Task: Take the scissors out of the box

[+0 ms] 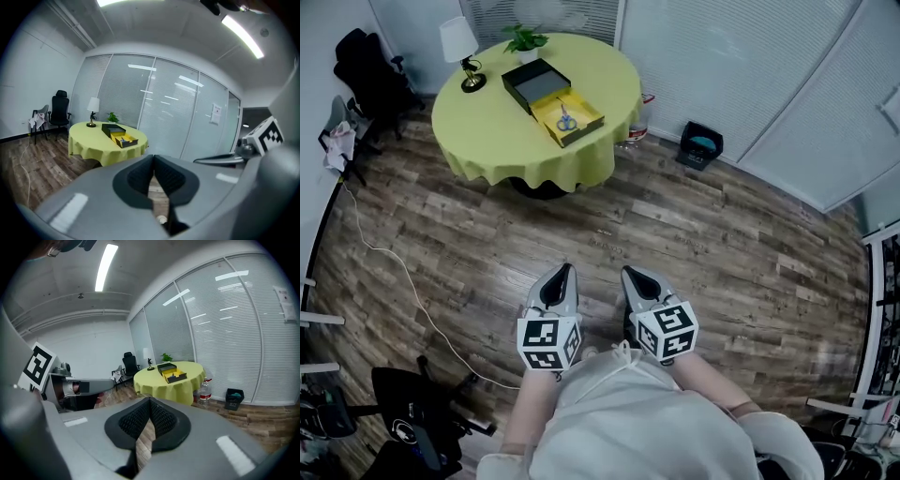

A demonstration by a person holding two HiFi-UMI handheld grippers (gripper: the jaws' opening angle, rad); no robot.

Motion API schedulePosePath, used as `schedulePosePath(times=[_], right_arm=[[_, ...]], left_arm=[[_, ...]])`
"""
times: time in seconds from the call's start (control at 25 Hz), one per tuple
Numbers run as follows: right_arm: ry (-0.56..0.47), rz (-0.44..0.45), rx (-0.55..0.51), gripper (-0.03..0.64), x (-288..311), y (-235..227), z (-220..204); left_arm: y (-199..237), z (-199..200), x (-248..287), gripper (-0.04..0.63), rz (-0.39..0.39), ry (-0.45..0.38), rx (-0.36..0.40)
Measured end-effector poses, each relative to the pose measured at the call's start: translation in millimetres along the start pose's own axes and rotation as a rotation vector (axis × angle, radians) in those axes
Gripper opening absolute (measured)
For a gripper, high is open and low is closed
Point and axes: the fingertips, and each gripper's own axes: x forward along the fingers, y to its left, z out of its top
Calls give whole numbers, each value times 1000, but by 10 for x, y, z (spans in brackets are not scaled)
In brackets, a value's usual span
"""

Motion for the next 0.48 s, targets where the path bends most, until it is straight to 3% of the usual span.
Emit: schedulePosePath(times=[0.24,0.48], right_arm=[[15,81,-15,0,457,-605,273],[24,153,-44,0,875,-1514,705]], left_arm=[[-31,214,684,6,89,-11,-23],[-286,493,1574,6,162,-29,-52]])
